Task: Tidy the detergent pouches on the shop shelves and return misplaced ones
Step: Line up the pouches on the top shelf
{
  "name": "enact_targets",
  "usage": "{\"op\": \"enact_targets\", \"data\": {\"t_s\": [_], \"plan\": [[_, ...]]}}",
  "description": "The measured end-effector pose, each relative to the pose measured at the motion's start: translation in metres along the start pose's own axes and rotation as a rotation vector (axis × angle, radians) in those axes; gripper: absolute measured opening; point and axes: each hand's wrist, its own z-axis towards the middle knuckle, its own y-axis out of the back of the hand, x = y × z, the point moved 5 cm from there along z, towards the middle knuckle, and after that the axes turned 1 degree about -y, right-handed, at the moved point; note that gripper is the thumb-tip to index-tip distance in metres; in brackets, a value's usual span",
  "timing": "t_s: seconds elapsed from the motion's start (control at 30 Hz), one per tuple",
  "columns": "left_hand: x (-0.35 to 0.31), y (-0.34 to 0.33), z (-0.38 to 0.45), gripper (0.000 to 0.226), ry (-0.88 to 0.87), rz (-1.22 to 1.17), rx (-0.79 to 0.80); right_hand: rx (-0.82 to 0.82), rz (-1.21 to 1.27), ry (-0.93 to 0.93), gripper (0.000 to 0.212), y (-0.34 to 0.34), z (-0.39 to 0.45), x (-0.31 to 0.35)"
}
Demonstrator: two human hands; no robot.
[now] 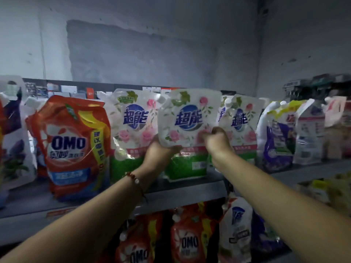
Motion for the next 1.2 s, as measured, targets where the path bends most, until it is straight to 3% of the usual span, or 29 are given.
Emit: {"op": "enact_targets", "data": {"t_s": [0.1, 0.2, 0.27, 0.33, 0.4, 0.47, 0.53, 0.6, 0.67, 0.73, 0.87, 1.1, 1.2], "plan": [[0.012, -0.001, -0.001, 0.034, 0.036, 0.149, -0.037, 0.161, -0.182, -0.028, 0.031, 0.0, 0.005, -0.005], [0.007, 0.009, -0.001, 0.012, 0.068, 0.225, -0.016, 0.439, -0.167, -0.096, 0.012, 0.011, 0.003, 0.02], [0.004, 0.019, 0.001, 0.014, 0.084, 0.299, -0.013, 0.552, -0.324, -0.11, 0.015, 0.027, 0.002, 0.041], [0.004, 0.025, 0.002, 0.02, 0.127, 0.417, -0.004, 0.51, -0.738, 0.062, 0.023, 0.044, 0.007, 0.064], [0.008, 0.026, 0.002, 0.017, 0.158, 0.589, 0.022, 0.274, -1.014, 0.378, 0.031, 0.055, 0.016, 0.098], [0.011, 0.024, 0.001, 0.017, 0.129, 0.761, 0.016, 0.093, -0.983, 0.623, 0.039, 0.056, 0.025, 0.132], [0.01, 0.02, 0.001, 0.019, 0.096, 0.875, -0.008, 0.075, -1.081, 0.731, 0.057, 0.044, 0.044, 0.144], [0.01, 0.019, 0.001, 0.018, 0.089, 0.918, -0.012, 0.184, -1.23, 0.694, 0.052, 0.027, 0.066, 0.135], [0.011, 0.02, 0.002, 0.016, 0.118, 0.92, -0.013, 0.305, -1.171, 0.658, 0.028, 0.014, 0.081, 0.127], [0.012, 0.02, 0.004, 0.016, 0.135, 0.923, -0.007, 0.312, -1.125, 0.683, 0.013, 0.014, 0.087, 0.136], [0.011, 0.012, 0.005, 0.019, 0.142, 0.868, 0.053, 0.291, -1.181, 0.655, 0.017, 0.022, 0.096, 0.151], [0.0, 0.011, -0.015, 0.026, 0.009, 0.959, 0.061, 0.305, -1.164, 0.649, 0.019, 0.026, 0.097, 0.146], [-0.015, 0.022, -0.034, 0.026, -0.221, 1.147, 0.007, 0.246, -1.296, 0.681, 0.021, 0.021, 0.09, 0.15]]}}
